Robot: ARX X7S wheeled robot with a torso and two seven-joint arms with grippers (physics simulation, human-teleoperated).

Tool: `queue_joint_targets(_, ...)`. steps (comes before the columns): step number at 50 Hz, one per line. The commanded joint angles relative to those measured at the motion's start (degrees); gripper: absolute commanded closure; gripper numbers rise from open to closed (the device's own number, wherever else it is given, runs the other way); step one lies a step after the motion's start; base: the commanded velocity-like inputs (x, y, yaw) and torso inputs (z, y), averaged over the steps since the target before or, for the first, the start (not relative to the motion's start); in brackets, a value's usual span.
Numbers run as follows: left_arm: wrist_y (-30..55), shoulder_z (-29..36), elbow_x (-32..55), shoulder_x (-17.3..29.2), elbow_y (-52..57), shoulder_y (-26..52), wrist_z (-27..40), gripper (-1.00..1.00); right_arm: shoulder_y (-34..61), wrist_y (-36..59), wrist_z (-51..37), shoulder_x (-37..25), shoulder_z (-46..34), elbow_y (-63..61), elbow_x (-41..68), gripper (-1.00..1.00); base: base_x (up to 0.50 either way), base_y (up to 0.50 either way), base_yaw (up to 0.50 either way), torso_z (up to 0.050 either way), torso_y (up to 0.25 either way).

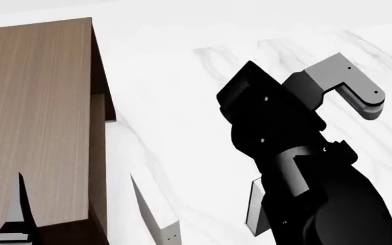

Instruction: Pick up the book in the middle and place it on the cabinet shelf.

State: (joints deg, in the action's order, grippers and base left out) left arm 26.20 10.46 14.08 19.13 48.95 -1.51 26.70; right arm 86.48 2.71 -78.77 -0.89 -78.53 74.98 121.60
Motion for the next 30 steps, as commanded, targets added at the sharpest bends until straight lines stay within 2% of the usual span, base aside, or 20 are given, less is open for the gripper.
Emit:
queue_joint_targets(1,-0.85,-1.23,0.90,-0.92,0.50,-0.26,-2.18,-1.00,-1.31,0.68,4.86,0.86,-4.20,-1.77,4.85,-1.00,0.00,0.00,0.00,0.000,0.000)
queue_joint_targets(16,-1.28,-1.12,1.16,-0.47,0.51,-0.40,-1.68,-1.00,-1.73,0.62,8.04,0.86,-12.11,-1.69,10.79,-1.00,0.00,0.00,0.00,0.000,0.000)
queue_joint_targets(30,-1.52,-0.89,1.50,-0.22,-0.13,-0.24,-1.32,-1.00,-3.90,0.72,14.88,0.87,-14.80,-1.45,16.43,-1.00,0.00,0.00,0.00,0.000,0.000)
